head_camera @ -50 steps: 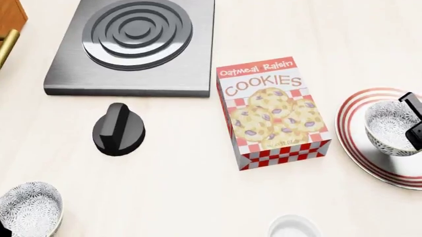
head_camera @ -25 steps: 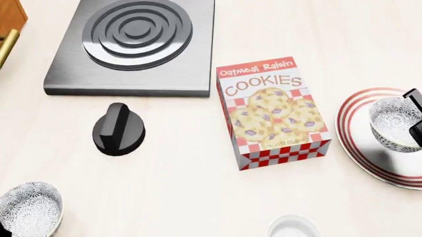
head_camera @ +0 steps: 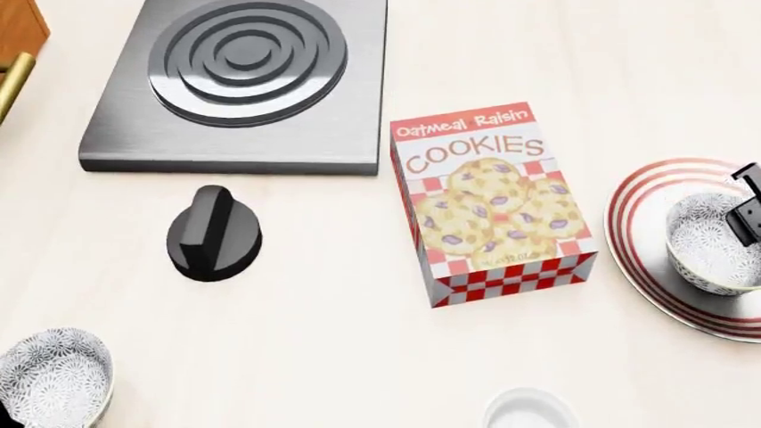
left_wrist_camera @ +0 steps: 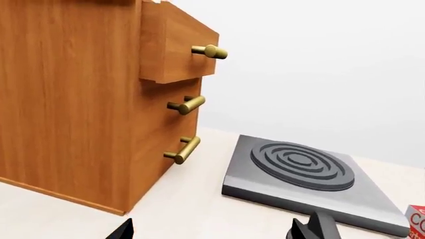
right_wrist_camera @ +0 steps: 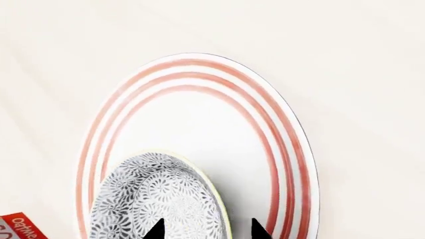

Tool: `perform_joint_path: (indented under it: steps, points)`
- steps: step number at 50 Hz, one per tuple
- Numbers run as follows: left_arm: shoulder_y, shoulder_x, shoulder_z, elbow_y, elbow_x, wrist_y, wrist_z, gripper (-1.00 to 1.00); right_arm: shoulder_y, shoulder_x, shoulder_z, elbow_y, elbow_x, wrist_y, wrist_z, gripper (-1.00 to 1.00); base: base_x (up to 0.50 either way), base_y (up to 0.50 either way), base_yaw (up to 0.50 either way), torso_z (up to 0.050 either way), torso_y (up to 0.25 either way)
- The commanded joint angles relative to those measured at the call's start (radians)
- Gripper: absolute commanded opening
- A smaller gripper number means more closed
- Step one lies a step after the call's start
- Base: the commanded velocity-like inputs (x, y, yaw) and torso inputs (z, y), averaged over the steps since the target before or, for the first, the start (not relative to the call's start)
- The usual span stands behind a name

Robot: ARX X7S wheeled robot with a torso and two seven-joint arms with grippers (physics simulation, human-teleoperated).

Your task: Pick the akita bowl from table center and place it on the plate.

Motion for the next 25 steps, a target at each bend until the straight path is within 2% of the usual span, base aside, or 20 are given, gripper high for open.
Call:
perform_joint_path:
  steps: [1,7,14,19,25]
  points:
    - [0.003,-0.005,0.004,0.007,-0.001,0.001,-0.001,1.0,0.001,0.003,0.018,0.0,0.006,-0.028,-0.003,1.0,0.0,0.0,0.0,0.0,0.0]
    - [-0.001,-0.006,0.008,0.006,-0.001,-0.001,-0.003,1.0,0.013,-0.003,0.007,-0.001,0.005,-0.097,-0.049,1.0,0.0,0.0,0.0,0.0,0.0]
    - [-0.002,-0.008,0.01,0.007,-0.002,0.0,-0.005,1.0,0.048,-0.038,-0.038,-0.031,-0.013,-0.334,-0.138,1.0,0.0,0.0,0.0,0.0,0.0]
    - [0.0,-0.009,0.012,0.01,-0.003,0.001,-0.005,1.0,-0.049,-0.186,-0.086,-0.498,-0.031,-0.166,-0.18,1.0,0.0,0.0,0.0,0.0,0.0]
    - [-0.001,-0.009,0.018,0.013,-0.002,-0.001,-0.007,1.0,-0.099,-0.254,-0.166,-0.789,-0.052,-0.028,-0.231,1.0,0.0,0.0,0.0,0.0,0.0]
